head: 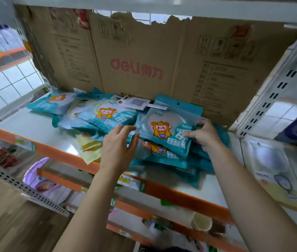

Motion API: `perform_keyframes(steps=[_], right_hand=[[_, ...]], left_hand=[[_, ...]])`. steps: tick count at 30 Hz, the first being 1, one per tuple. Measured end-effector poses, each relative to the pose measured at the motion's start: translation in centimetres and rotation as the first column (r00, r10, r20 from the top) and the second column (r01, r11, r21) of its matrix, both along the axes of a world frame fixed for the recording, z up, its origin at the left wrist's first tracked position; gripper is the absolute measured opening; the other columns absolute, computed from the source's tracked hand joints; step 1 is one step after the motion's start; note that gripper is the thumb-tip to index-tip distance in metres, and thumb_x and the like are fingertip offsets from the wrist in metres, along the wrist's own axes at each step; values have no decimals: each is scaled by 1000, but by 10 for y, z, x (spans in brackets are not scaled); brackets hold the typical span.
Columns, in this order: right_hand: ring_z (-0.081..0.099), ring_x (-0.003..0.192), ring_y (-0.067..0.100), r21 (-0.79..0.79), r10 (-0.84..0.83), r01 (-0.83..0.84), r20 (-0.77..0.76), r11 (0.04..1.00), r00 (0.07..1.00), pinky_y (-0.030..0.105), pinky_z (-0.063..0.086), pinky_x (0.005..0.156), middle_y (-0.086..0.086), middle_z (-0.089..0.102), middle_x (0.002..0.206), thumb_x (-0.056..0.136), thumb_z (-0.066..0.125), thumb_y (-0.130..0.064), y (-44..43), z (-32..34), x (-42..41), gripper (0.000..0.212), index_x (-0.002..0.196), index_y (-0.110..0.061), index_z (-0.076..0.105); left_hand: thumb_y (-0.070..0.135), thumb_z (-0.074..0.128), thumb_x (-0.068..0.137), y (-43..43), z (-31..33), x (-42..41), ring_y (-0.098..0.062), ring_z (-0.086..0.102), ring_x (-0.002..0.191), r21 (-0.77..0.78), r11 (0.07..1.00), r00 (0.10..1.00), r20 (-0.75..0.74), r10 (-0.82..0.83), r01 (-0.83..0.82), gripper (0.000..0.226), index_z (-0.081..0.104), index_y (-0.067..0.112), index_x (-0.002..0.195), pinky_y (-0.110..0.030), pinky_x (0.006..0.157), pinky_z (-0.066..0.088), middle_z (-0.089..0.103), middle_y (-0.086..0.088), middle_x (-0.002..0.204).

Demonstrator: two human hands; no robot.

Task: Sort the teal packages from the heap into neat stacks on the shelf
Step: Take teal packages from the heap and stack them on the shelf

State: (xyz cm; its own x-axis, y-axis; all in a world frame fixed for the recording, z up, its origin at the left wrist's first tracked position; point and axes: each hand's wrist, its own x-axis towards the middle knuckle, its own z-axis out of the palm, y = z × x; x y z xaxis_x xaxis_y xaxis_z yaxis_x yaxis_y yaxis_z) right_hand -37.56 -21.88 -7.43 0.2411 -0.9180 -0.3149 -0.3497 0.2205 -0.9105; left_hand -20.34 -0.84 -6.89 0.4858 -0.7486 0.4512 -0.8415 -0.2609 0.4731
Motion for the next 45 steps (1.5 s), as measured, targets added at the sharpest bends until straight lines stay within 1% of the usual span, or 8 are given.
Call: perform_keyframes(steps=[11,17,21,24,33,36,40,45], right_hand=[[72,70,18,156,-136,93,294,983,946,30,58,54,14,68,96,93,51,3,19,19,-93,19,108,-7,57],[72,70,18,94,-212,191,340,977,916,30,58,56,9,73,85,95,52,-3,38,4,-120,15,105,-8,62],[72,74,20,51,-246,243,331,969,911,36,58,64,6,75,84,96,54,-10,51,-3,-123,12,103,-11,64],[71,72,19,35,-273,278,335,960,902,37,57,67,5,74,81,95,55,-11,61,-5,-124,10,100,-10,65],[72,72,18,14,-378,400,360,917,853,35,55,63,5,74,86,94,58,-14,84,-4,-143,11,102,-14,66],[71,68,15,18,-429,456,377,890,821,34,54,60,2,74,81,95,58,-16,91,2,-163,9,98,-15,66],[70,71,17,-16,-504,549,375,835,778,36,56,64,2,72,85,95,58,-19,103,8,-204,9,99,-16,65],[69,67,14,9,-568,618,406,786,716,32,56,59,-4,73,76,96,56,-18,121,9,-276,9,96,-19,65]], left_hand=[[46,48,97,-23,0,8,-27,61,95,237,968,991,-77,109,-88,43,63,9,115,-38,80,48,66,-10,108],[60,56,87,-51,6,15,-27,60,84,311,940,972,-140,190,-139,54,60,8,99,-40,75,52,65,-9,90],[51,65,86,-58,9,11,-19,55,74,311,948,921,-348,176,-64,38,55,14,88,-34,65,50,55,-1,76],[47,65,87,-55,7,14,-18,62,70,257,966,843,-525,118,25,36,57,14,74,-38,63,55,62,-2,74],[36,59,94,-33,22,-3,-22,69,85,-95,992,579,-806,-122,78,18,62,19,101,-44,74,58,69,-3,94],[36,58,94,-35,30,-18,-19,68,89,-187,978,535,-819,-206,89,30,59,16,116,-43,78,58,68,-3,101],[20,56,97,-45,37,-55,-9,68,77,-337,929,565,-742,-361,151,10,61,19,105,-31,69,57,69,3,90],[16,55,98,-60,26,-124,-21,67,76,-361,894,474,-759,-447,266,10,61,18,104,-36,64,56,68,-2,86]])
